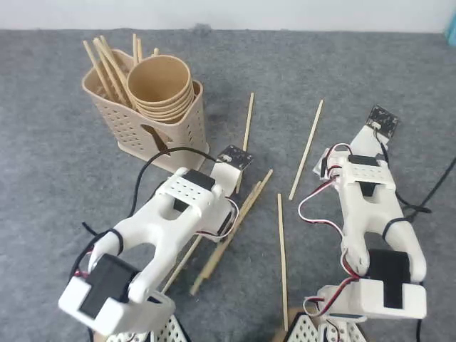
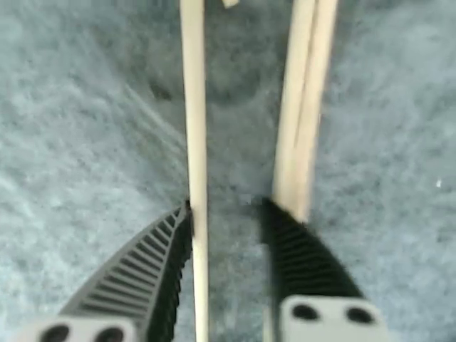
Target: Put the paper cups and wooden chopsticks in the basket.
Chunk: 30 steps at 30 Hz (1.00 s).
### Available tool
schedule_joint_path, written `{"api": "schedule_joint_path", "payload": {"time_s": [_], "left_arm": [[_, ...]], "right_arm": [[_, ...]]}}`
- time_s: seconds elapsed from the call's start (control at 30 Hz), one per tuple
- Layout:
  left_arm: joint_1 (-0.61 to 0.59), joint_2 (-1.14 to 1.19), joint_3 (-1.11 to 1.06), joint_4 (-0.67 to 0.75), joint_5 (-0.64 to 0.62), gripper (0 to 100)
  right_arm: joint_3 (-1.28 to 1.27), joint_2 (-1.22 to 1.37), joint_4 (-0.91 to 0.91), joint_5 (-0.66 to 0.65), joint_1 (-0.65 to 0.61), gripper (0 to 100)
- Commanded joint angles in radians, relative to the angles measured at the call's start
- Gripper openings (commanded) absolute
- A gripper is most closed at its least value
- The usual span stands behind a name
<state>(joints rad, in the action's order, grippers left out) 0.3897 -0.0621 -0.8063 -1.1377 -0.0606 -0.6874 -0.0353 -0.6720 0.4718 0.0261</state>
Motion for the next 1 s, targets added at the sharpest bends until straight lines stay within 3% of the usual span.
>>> {"api": "schedule_joint_path", "payload": {"time_s": [0.0, 0.2, 0.33, 0.67, 0.83, 0.97], "left_arm": [[-0.006, -0.002, -0.015, 0.009, -0.006, 22], [-0.005, -0.002, -0.070, 0.114, -0.003, 0], [-0.005, -0.014, -0.042, 0.041, 0.061, 1], [-0.003, -0.046, 0.194, -0.301, 0.183, 1], [-0.008, -0.264, 0.260, -0.446, 0.311, 1], [-0.012, -0.508, 0.303, -0.488, 0.318, 1]], "right_arm": [[0.025, -0.008, 0.007, -0.012, -0.008, 9.4], [0.025, -0.008, 0.007, -0.012, -0.008, 9.4], [0.025, -0.008, 0.007, -0.012, -0.008, 9.4], [0.025, -0.008, 0.007, -0.012, -0.008, 9.4], [0.025, -0.008, 0.008, -0.012, -0.008, 9.4], [0.025, -0.008, 0.012, -0.012, -0.008, 9.4]]}}
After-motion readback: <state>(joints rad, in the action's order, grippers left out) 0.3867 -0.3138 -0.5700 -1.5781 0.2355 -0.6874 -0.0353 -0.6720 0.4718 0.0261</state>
